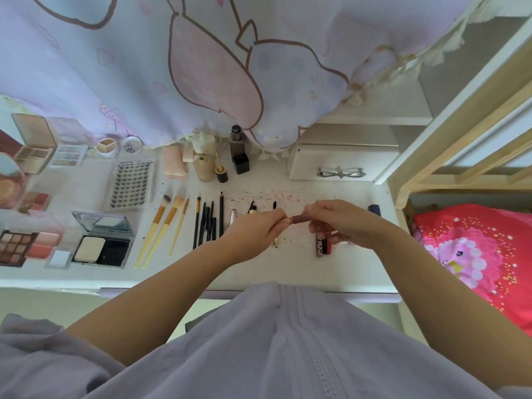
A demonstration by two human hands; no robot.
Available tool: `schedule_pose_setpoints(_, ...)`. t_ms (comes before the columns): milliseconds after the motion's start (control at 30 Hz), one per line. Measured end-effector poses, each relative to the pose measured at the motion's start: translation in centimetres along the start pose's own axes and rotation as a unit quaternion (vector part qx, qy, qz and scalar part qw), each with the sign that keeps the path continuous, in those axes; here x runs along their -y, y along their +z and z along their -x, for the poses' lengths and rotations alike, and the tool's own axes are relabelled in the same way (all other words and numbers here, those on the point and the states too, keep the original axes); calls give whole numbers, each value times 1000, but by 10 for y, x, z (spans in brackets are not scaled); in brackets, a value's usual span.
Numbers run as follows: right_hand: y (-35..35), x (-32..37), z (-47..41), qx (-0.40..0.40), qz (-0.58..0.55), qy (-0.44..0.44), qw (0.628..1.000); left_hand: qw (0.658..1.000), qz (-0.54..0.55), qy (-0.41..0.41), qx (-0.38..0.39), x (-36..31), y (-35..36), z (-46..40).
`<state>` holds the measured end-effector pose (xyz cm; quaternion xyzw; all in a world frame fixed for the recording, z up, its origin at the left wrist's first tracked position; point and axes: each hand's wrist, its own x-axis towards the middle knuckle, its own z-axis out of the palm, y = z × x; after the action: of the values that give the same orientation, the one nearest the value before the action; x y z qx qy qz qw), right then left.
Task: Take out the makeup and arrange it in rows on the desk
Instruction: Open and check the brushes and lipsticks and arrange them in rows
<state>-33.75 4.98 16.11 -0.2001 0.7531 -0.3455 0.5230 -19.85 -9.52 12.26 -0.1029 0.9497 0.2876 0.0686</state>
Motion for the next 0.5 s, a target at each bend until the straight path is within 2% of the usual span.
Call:
schedule_pose_setpoints(300,-1,1,0,13,22,20,999,1000,-12,9,-12,5,2,1)
schedule_pose_setpoints(500,-1,2,-2,35,17,3,999,1000,-25,8,-16,9,0,1)
